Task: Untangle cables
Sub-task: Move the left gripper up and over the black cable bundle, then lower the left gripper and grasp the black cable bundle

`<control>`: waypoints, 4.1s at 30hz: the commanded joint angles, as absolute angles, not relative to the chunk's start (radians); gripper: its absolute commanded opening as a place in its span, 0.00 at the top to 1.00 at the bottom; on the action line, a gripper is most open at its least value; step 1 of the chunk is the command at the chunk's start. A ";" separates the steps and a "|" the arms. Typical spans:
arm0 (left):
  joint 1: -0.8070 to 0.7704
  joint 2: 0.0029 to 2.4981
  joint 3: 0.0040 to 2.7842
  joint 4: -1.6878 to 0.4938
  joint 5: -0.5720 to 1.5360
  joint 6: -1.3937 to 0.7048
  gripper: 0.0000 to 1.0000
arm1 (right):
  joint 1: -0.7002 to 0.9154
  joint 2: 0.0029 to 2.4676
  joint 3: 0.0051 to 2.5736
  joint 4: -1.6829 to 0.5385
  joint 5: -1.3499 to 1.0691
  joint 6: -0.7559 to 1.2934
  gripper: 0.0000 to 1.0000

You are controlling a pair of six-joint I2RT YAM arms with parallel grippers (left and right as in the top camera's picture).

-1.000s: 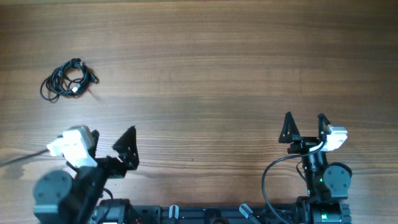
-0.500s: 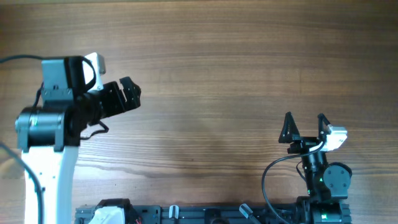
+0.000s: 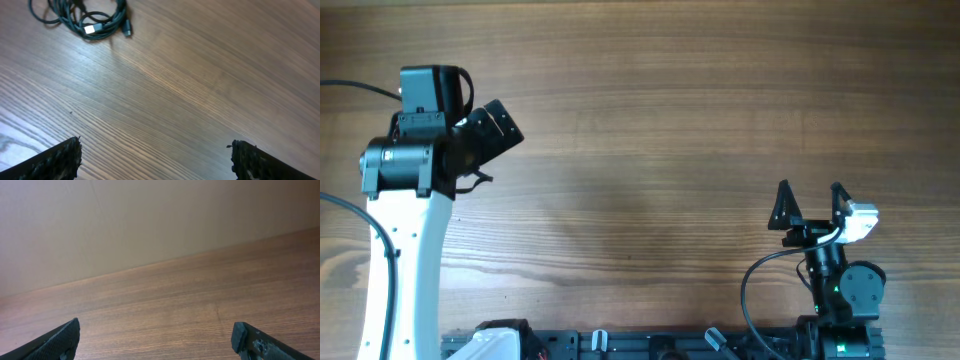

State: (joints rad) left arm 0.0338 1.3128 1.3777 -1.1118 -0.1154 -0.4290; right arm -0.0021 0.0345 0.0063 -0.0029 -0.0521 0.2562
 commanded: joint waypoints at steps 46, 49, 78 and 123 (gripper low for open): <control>0.328 1.871 1.356 -0.746 -0.207 -0.480 0.40 | 0.002 0.031 0.006 0.000 -0.068 0.239 0.00; 0.352 1.926 1.356 -0.682 -0.207 -0.480 0.40 | 0.002 0.031 0.006 0.000 -0.068 0.238 0.00; 0.153 1.732 1.356 -1.001 0.544 -0.216 0.96 | 0.002 0.036 0.006 0.000 -0.068 0.239 0.00; -0.212 1.768 1.354 -0.976 0.110 -0.458 0.00 | 0.002 0.042 0.006 0.000 -0.068 0.239 0.00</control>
